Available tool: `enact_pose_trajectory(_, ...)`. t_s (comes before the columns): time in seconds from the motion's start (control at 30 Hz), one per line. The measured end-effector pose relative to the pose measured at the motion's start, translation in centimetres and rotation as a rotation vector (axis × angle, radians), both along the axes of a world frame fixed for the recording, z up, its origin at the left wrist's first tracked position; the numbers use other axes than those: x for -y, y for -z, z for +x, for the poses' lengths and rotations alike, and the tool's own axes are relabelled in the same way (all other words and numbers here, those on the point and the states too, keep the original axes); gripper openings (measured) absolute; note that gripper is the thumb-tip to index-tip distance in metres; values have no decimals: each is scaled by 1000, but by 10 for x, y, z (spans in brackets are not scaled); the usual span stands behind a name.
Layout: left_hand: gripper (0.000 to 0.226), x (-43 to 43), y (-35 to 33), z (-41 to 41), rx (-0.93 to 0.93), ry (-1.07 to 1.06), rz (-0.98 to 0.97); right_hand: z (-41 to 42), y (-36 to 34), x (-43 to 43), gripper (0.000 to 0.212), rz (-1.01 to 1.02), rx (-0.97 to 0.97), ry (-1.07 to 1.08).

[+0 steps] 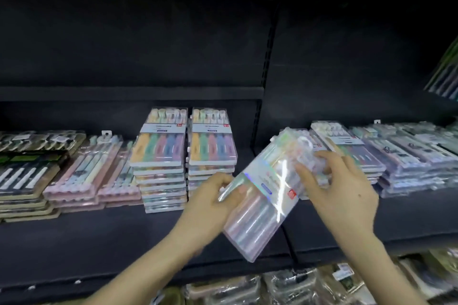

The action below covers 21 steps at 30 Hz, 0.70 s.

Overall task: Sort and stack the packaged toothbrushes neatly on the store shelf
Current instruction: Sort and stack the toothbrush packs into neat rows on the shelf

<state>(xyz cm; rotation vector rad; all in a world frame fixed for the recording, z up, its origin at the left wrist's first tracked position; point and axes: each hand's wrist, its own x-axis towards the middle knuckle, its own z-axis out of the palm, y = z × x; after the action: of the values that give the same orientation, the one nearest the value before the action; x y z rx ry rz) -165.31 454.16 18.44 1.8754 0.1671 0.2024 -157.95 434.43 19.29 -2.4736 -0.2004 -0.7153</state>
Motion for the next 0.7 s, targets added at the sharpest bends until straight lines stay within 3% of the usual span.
enact_pose_trajectory(0.03, 8, 5, 1, 7, 3, -12, -65, 4, 1, 2, 57, 49, -96, -42)
enact_pose_trajectory(0.13, 9, 23, 3, 33, -17, -80, -205, 19, 1, -6, 54, 575, -466, -351)
enact_pose_trajectory(0.2, 11, 31, 3, 49, -48, -84, -267, 30, 10, -14, 61, 776, -544, -458)
enact_pose_trajectory(0.3, 19, 26, 0, 64, -97, 18, 32, 49, 13, -18, 65, 933, -542, -369)
enact_pose_trajectory(0.43, 41, 6, -9, 51, -104, 53, 621, 79, 17, -12, 45, 779, -539, -241)
enact_pose_trajectory(0.57, 18, -10, -26, 30, 198, -111, 588, 92, 41, -30, 37, 600, -624, -351)
enact_pose_trajectory(0.63, 26, -30, -29, 30, 382, -353, 713, 101, 57, -45, 35, 555, -660, -394)
enact_pose_trajectory(0.7, 43, -55, -28, 34, 364, -548, 875, 110, 72, -57, 33, 528, -673, -412)
